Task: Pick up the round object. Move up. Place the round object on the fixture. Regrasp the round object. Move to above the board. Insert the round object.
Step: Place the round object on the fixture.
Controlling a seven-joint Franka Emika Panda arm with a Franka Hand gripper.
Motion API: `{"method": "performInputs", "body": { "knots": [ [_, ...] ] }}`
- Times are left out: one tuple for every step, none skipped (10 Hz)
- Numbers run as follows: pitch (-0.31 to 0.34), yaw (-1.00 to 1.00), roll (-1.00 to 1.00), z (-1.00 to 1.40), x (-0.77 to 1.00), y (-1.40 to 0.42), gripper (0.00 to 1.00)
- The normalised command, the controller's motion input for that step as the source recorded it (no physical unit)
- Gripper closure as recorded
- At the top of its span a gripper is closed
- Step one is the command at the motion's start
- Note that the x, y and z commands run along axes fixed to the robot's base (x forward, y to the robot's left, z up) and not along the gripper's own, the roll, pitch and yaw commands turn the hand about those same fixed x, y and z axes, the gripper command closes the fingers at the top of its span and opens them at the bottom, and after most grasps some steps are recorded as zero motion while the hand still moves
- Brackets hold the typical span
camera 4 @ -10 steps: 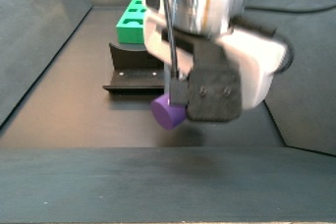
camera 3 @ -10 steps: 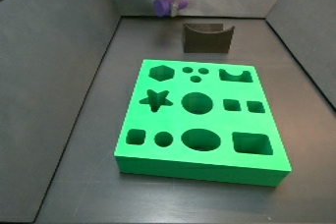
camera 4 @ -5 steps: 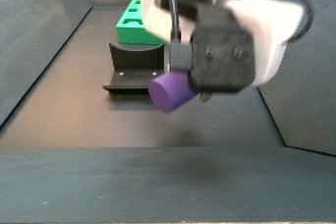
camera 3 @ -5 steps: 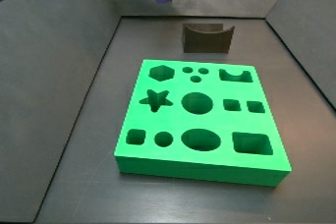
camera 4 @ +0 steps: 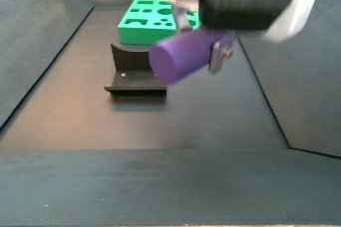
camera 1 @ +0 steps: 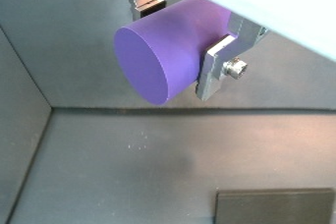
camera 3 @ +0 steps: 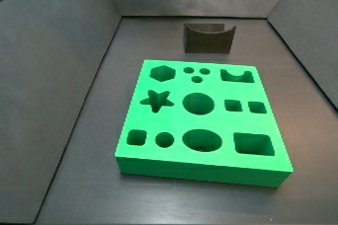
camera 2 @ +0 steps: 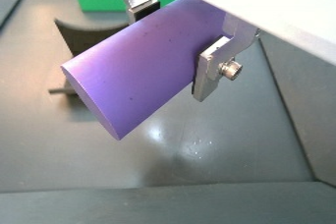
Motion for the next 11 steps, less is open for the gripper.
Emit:
{"method": "performInputs", "body": {
  "knots": [
    [0.062,-0.02,0.02,0.45,-0.01,0.01,1.0],
    [0.075,-0.02,0.02,0.28,0.0,0.02,1.0],
    [0.14,1.0,-0.21,-0.19,0.46,-1.0,1.0],
    [0.144,1.0,-0.2,-0.21,0.47,-1.0,1.0],
    [0.146,1.0,-0.21,-0.2,0.49,-1.0,1.0],
    [0.157,1.0,-0.22,-0.19,0.5,-1.0,1.0],
    [0.177,1.0,-0.23,-0.19,0.52,-1.0,1.0],
    [0.195,1.0,-0.25,-0.19,0.54,-1.0,1.0],
    [0.22,1.0,-0.26,-0.18,0.57,-1.0,1.0],
    [0.254,1.0,-0.27,-0.17,0.62,-1.0,1.0],
    [0.321,1.0,-0.3,-0.12,0.58,-0.8,1.0]
  ]
}}
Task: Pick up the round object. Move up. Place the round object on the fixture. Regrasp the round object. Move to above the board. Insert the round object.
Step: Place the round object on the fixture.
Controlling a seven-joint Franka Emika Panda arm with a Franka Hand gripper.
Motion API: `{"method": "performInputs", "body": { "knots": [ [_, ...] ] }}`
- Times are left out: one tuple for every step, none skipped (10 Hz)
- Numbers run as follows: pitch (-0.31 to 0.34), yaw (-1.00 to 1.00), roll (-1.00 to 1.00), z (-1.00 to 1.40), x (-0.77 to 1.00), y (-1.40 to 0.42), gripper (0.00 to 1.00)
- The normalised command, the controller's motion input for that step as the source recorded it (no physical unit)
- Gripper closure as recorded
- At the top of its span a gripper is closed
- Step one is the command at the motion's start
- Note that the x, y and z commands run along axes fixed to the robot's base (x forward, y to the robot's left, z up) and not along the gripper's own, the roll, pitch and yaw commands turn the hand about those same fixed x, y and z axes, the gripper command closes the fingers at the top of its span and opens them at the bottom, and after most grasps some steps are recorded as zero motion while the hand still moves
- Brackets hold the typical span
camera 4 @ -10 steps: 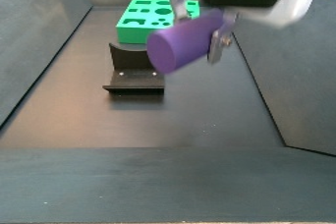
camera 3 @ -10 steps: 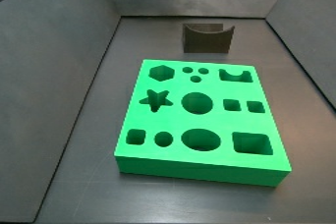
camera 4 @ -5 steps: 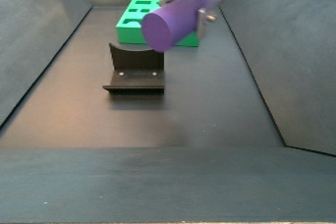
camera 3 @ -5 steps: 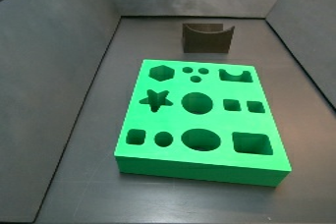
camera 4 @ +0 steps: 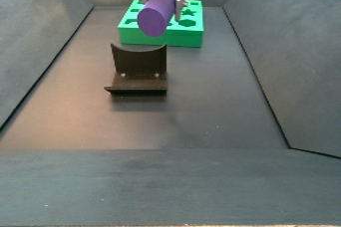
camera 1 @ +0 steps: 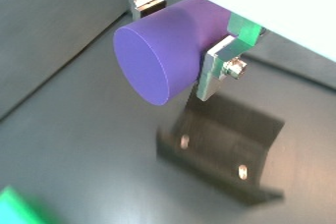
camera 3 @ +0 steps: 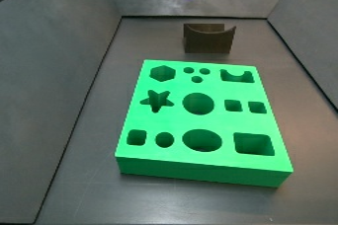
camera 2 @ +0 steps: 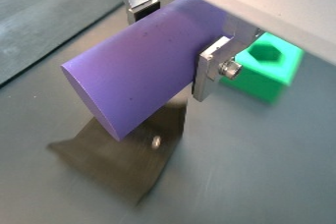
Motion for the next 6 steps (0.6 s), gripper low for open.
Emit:
{"method": "performInputs", "body": {
  "knots": [
    [0.36,0.9,-0.28,-0.08,0.49,-0.54,1.0],
    [0.344,0.72,-0.23,-0.05,0.43,-0.36,1.0],
    [0.31,0.41,-0.16,-0.02,0.32,-0.14,1.0],
    [0.267,0.21,-0.11,-0.01,0.21,-0.08,1.0],
    [0.236,0.11,-0.08,-0.01,0.12,-0.04,1.0],
    [-0.077,0.04,-1.0,0.63,0.37,0.73,1.0]
  ]
}}
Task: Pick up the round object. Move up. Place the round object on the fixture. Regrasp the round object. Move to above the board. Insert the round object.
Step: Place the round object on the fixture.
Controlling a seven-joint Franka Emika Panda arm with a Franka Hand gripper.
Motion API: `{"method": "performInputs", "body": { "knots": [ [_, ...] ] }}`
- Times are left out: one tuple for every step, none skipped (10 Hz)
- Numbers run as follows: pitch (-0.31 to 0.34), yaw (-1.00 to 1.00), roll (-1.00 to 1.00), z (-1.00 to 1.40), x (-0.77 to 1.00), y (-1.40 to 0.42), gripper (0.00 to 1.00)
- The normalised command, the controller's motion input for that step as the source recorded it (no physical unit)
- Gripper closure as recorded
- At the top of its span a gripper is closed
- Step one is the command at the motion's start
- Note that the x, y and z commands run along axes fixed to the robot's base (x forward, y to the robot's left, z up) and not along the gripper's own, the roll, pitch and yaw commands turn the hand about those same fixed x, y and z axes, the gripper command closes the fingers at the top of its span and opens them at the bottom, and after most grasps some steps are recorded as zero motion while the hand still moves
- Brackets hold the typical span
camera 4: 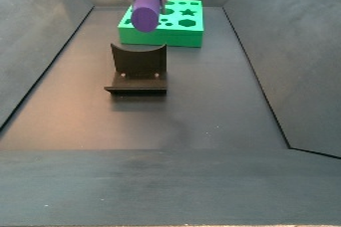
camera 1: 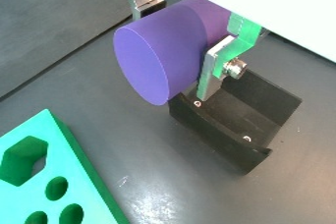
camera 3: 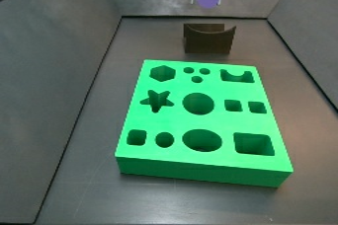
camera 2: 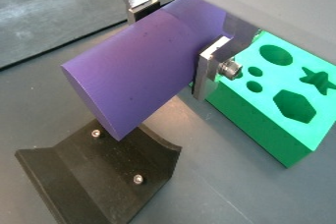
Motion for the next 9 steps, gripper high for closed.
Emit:
{"method": "performInputs", "body": {
  "knots": [
    [-0.083,0.02,-1.0,0.61,0.33,0.71,1.0],
    [-0.057,0.01,-1.0,0.4,0.18,0.54,1.0],
    [-0.052,0.01,-1.0,0.22,0.1,0.36,1.0],
    [-0.051,0.0,-1.0,0.13,0.08,0.23,1.0],
    [-0.029,0.0,-1.0,0.05,0.07,0.08,1.0],
    [0.024,0.0,-0.93,0.01,0.07,0.03,1.0],
    [0.052,-0.01,-0.73,-0.01,0.07,0.03,1.0],
    [0.065,-0.02,-0.61,-0.01,0.08,0.04,1.0],
    [0.081,-0.03,-0.37,0.0,0.07,0.04,1.0]
  ]
}}
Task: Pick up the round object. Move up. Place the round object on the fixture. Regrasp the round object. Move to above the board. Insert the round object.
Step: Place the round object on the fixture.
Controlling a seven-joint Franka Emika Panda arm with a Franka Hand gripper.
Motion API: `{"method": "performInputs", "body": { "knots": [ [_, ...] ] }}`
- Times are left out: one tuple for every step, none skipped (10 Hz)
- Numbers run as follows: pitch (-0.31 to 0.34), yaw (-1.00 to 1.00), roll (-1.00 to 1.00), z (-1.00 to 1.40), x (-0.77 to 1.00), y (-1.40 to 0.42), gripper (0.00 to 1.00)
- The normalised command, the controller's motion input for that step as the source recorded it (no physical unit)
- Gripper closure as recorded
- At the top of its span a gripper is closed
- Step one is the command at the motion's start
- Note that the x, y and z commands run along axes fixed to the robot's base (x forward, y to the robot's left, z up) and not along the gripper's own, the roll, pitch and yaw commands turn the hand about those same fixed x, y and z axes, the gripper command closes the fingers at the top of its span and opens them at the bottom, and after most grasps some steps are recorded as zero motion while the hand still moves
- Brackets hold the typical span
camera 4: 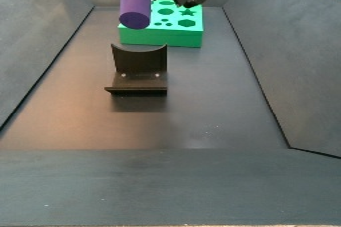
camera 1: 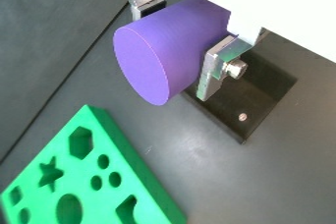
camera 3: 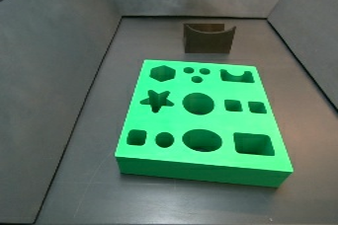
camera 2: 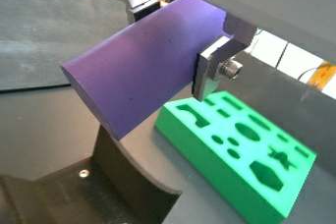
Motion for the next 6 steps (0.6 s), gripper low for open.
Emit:
{"method": "performInputs", "body": {
  "knots": [
    [0.169,-0.08,-1.0,-1.0,0.13,0.13,1.0],
    [0.161,-0.11,-1.0,-1.0,0.13,0.13,1.0],
    [0.176,-0.14,-1.0,-1.0,0.14,0.14,1.0],
    [0.152,-0.16,-0.73,-1.0,0.15,0.13,1.0],
    [0.13,-0.17,-0.61,-1.0,0.15,0.13,1.0],
    [0.079,-0.18,-0.37,-1.0,0.16,0.14,1.0]
  ]
}}
